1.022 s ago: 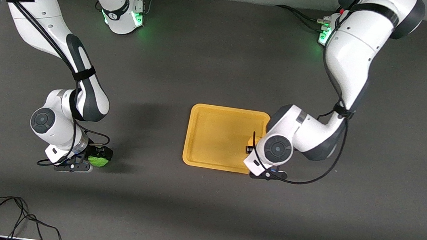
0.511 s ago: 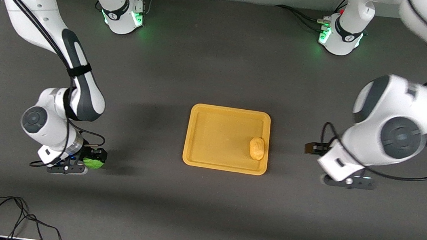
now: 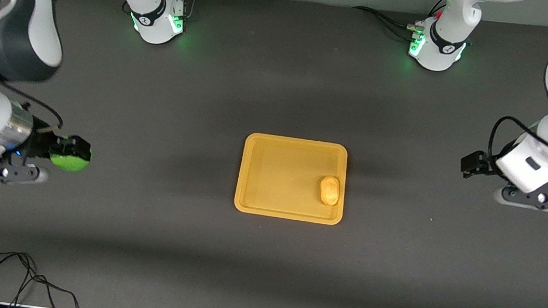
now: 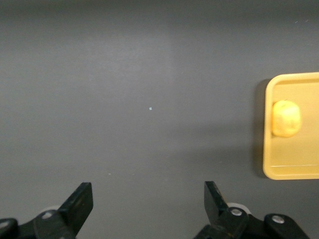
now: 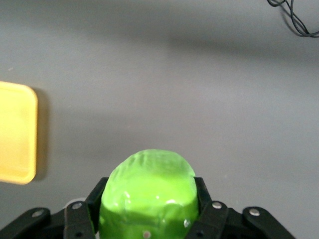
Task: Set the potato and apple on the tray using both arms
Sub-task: 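Lift the green apple with the right gripper while the left gripper withdraws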
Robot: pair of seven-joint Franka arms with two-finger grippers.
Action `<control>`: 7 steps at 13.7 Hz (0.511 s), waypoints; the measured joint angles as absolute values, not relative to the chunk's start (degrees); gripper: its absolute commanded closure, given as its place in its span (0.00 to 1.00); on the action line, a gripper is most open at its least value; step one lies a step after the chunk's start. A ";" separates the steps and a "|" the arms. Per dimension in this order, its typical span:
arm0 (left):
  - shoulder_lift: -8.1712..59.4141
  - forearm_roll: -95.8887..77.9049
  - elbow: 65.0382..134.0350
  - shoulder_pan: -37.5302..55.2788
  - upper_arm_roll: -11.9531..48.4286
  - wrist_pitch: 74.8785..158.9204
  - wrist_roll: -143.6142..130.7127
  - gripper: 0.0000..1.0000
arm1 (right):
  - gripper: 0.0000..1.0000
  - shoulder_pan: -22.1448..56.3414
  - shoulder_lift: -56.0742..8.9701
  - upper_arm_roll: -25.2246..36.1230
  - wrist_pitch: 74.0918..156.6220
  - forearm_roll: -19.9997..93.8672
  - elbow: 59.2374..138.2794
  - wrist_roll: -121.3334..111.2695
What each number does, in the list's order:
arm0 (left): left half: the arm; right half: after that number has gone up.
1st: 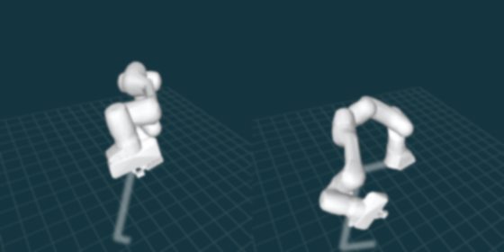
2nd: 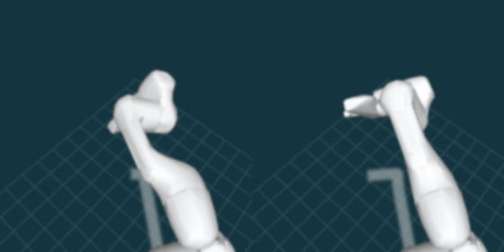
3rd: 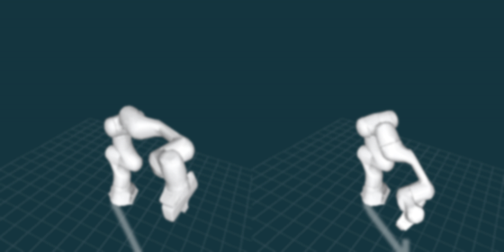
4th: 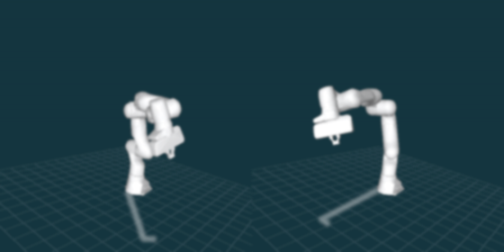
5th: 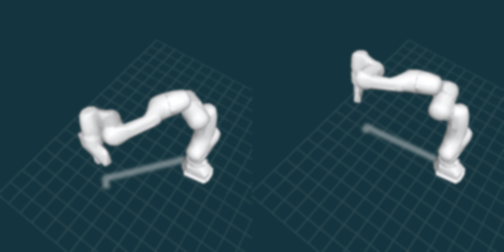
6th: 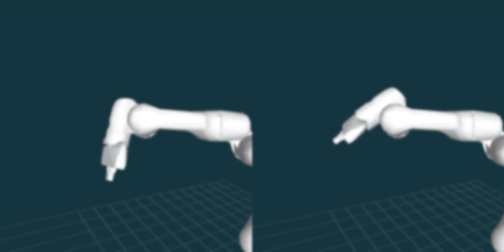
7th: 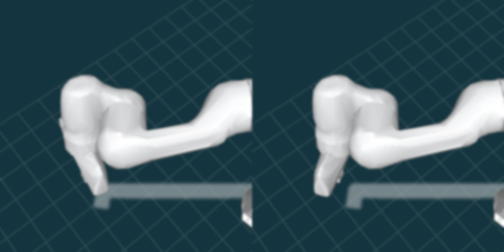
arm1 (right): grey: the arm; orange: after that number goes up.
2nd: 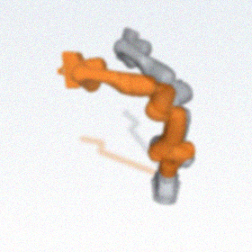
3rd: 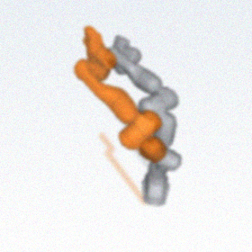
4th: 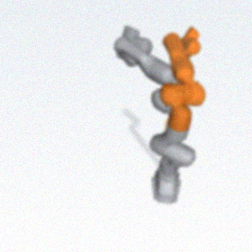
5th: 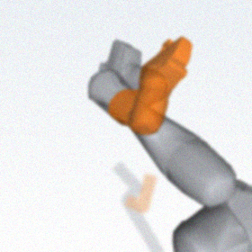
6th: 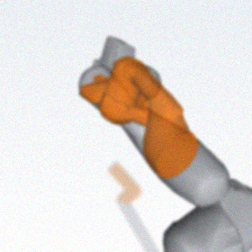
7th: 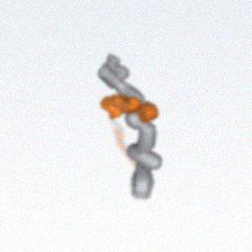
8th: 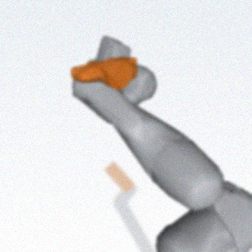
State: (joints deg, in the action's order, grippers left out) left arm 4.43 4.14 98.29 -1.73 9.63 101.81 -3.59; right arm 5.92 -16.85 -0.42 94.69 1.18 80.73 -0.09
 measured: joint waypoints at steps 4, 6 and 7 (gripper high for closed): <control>-0.87 4.11 104.80 -2.20 7.11 102.98 2.10 0.01 | 0.53 17.34 -15.47 -0.68 93.46 1.20 79.35 14.74; -1.88 4.09 105.09 -2.37 5.97 102.85 3.22 0.01 | 0.53 25.41 -16.62 -0.78 93.56 1.16 78.11 25.61; -2.03 4.09 105.18 -2.51 5.68 102.50 3.58 0.01 | 0.53 29.19 -18.15 -0.84 93.73 1.15 76.67 31.14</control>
State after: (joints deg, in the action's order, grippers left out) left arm -2.03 4.09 105.18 -2.51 5.68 102.50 3.58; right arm 29.19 -18.15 -0.84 93.73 1.15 76.67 31.14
